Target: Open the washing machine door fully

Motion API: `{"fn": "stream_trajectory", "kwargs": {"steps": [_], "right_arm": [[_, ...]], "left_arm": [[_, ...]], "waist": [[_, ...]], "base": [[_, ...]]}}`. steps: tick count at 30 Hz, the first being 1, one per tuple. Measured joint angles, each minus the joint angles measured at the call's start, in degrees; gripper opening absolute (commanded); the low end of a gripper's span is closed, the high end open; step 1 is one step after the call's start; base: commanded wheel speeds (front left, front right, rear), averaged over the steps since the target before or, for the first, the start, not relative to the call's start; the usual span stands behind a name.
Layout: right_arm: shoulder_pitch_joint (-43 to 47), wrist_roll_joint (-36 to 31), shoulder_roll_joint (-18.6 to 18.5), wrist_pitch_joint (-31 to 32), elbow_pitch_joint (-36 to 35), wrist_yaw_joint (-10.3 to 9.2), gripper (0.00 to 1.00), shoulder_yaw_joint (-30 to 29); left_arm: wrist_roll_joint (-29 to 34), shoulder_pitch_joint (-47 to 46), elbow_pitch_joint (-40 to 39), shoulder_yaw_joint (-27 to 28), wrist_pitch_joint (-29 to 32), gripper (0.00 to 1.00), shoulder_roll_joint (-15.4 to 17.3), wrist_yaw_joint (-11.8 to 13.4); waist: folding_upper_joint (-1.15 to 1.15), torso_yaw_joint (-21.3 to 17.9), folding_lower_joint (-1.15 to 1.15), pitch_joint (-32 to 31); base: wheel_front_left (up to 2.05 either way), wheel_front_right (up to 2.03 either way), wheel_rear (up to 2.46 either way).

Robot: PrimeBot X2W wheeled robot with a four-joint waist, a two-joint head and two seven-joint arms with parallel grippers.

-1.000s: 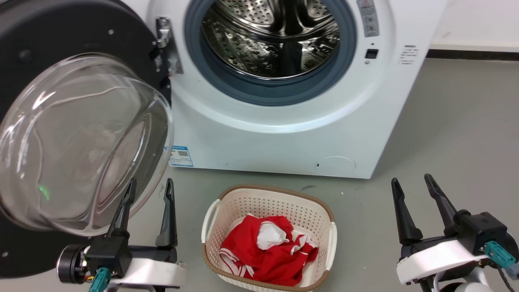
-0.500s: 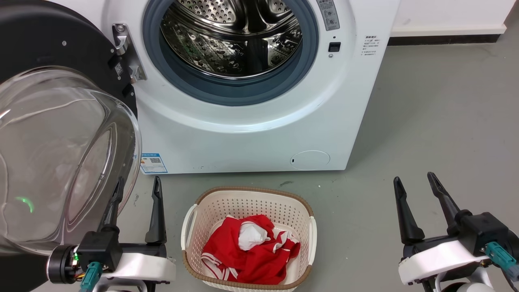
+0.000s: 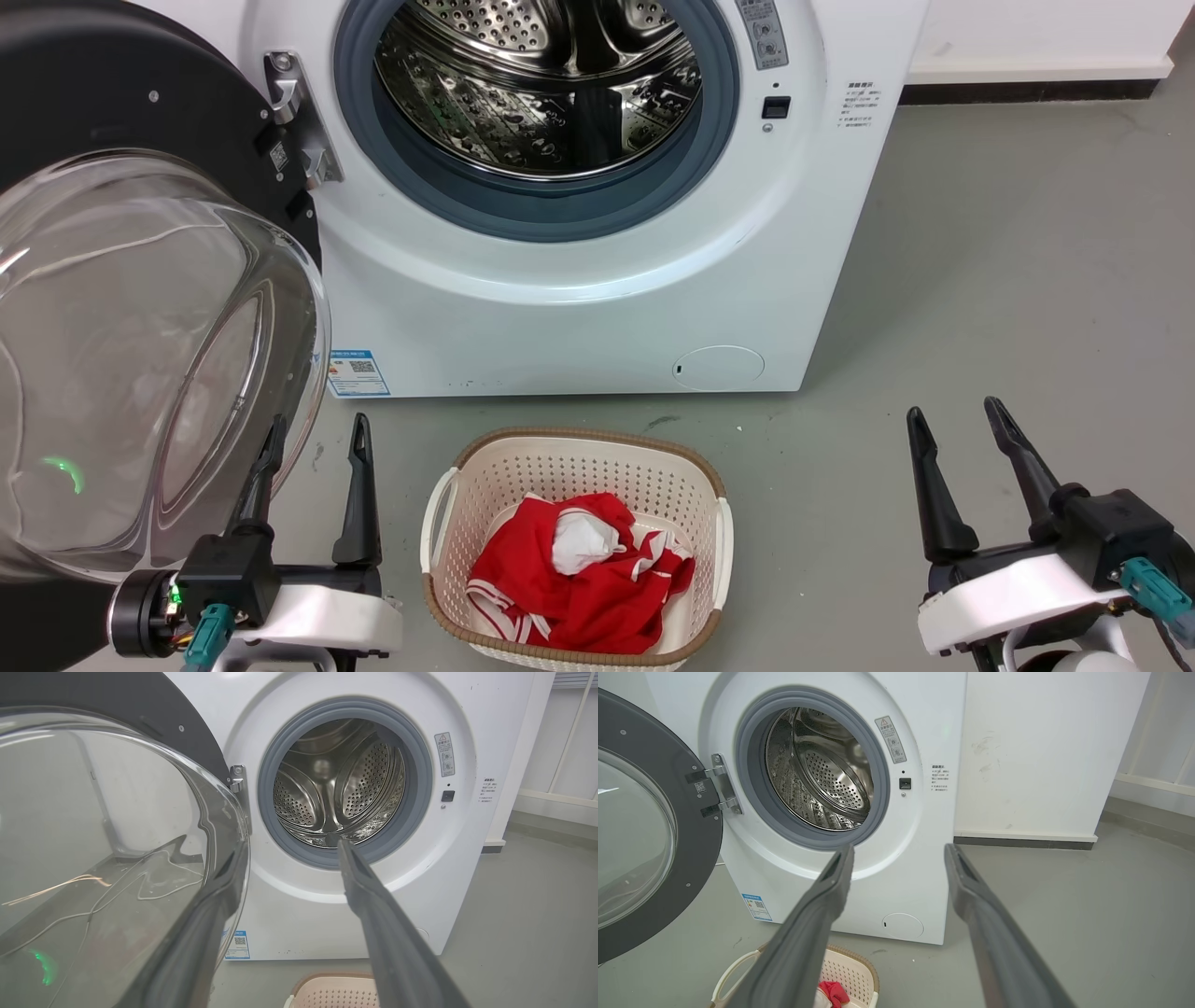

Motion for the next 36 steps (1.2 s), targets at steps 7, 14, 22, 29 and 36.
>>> {"fn": "stream_trajectory", "kwargs": {"steps": [7, 14, 22, 29, 36], "right_arm": [[0.0, 0.1, 0.0, 0.0, 0.5, 0.01, 0.0, 0.0], [1.2, 4.5, 0.0, 0.4, 2.6, 0.01, 0.0, 0.1], [0.9, 16.8, -0.6, 1.6, 4.5, 0.01, 0.0, 0.1], [0.1, 24.4, -0.9, 2.4, 5.6, 0.0, 0.0, 0.0], [-0.3, 31.2, -1.1, 3.2, 6.7, 0.0, 0.0, -0.2]], "left_arm": [[0.2, 0.1, 0.4, 0.0, 0.0, 0.0, -0.3, -0.1], [-3.9, 1.0, 3.2, 0.3, 1.6, 0.0, -0.9, -0.4], [-15.2, 0.7, 4.5, 1.1, 4.2, 0.0, -1.2, -1.2], [-22.3, -0.1, 5.3, 1.5, 5.9, 0.0, -1.3, -2.0], [-28.8, -0.4, 6.2, 2.2, 7.5, 0.0, -1.5, -2.5]], "waist": [[0.0, 0.1, 0.0, 0.2], [0.0, 0.1, 0.0, 0.1], [0.0, 0.2, 0.0, -0.1], [0.0, 0.2, 0.0, -0.3], [0.0, 0.3, 0.0, -0.4]], "base": [[0.0, 0.0, 0.0], [0.0, 0.0, 0.0], [0.0, 0.0, 0.0], [0.0, 0.0, 0.0], [0.0, 0.0, 0.0]]}}
